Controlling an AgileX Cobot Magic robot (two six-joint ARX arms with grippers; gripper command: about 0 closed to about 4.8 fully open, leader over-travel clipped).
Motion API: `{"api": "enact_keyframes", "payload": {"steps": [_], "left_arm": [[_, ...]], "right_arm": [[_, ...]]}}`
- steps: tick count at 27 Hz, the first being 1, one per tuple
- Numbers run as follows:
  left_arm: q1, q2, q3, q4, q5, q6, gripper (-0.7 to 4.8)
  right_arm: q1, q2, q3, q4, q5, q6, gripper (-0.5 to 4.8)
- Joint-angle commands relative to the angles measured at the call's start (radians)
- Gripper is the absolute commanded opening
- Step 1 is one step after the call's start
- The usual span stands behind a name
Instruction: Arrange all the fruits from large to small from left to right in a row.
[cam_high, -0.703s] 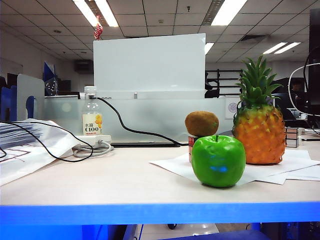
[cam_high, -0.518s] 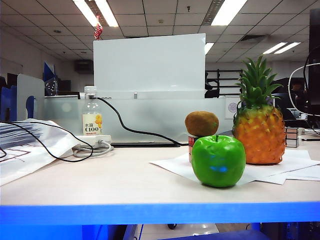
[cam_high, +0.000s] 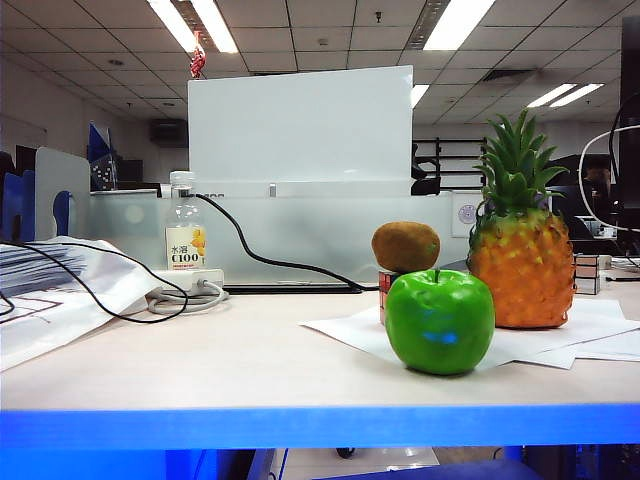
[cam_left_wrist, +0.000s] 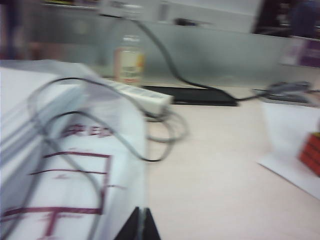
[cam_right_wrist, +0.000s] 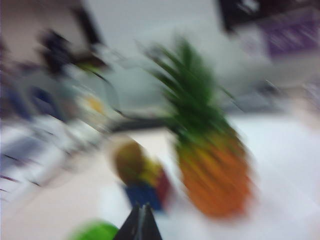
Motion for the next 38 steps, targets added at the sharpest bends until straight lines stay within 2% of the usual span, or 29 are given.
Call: {"api": "enact_keyframes", "payload": {"steps": [1, 3, 7, 10, 11, 12, 13, 15, 17, 18, 19, 22, 27, 29, 33, 38], "left_arm": [[0.0, -0.002, 0.001, 0.016, 0.066, -0.003, -0.06], [0.0, -0.002, 0.001, 0.016, 0.067, -0.003, -0.05], [0.0, -0.002, 0.001, 0.018, 0.08, -0.008, -0.05], [0.0, -0.002, 0.001, 0.029, 0.114, -0.013, -0.05], [0.0, -0.002, 0.001, 0.033, 0.134, -0.023, -0.06], [0.0, -0.002, 0.001, 0.038, 0.149, -0.027, -0.06], [0.0, -0.002, 0.001, 0.042, 0.166, -0.03, -0.06], [0.0, -0.002, 0.001, 0.053, 0.235, -0.03, -0.06], [0.0, -0.002, 0.001, 0.077, 0.318, -0.03, -0.06], [0.0, -0.002, 0.001, 0.09, 0.367, -0.03, -0.06], [0.0, -0.002, 0.001, 0.112, 0.435, -0.03, -0.06], [0.0, -0.002, 0.001, 0.164, 0.531, -0.028, -0.06], [0.0, -0.002, 0.001, 0.174, 0.56, -0.018, -0.06], [0.0, -0.002, 0.001, 0.182, 0.603, -0.018, -0.06], [0.0, -0.002, 0.001, 0.187, 0.645, 0.002, -0.06], [0.0, -0.002, 0.001, 0.188, 0.654, 0.005, -0.06]], "right_arm": [[0.092, 0.013, -0.006, 0.203, 0.055, -0.047, -0.04], [0.165, 0.06, -0.004, 0.23, 0.1, -0.122, 0.17], [0.312, 0.257, -0.003, 0.3, 0.135, -0.193, 1.33], [0.418, 0.467, 0.032, 0.404, 0.137, -0.31, 1.46], [0.447, 0.54, 0.058, 0.421, 0.146, -0.357, 1.66], [0.476, 0.614, 0.089, 0.434, 0.163, -0.4, 2.05], [0.507, 0.708, 0.133, 0.446, 0.189, -0.443, 2.68], [0.546, 0.866, 0.221, 0.457, 0.232, -0.481, 3.61], [0.559, 1.007, 0.313, 0.457, 0.231, -0.506, 4.6], [0.56, 1.061, 0.348, 0.457, 0.231, -0.507, 4.79], [0.56, 1.109, 0.38, 0.457, 0.231, -0.51, 4.79], [0.56, 1.24, 0.463, 0.455, 0.237, -0.54, 4.79], [0.561, 1.397, 0.575, 0.445, 0.288, -0.624, 4.79], [0.561, 1.452, 0.624, 0.445, 0.293, -0.643, 4.79], [0.56, 1.531, 0.708, 0.441, 0.378, -0.697, 4.79], [0.56, 1.595, 0.802, 0.362, 0.421, -0.705, 4.79]]}}
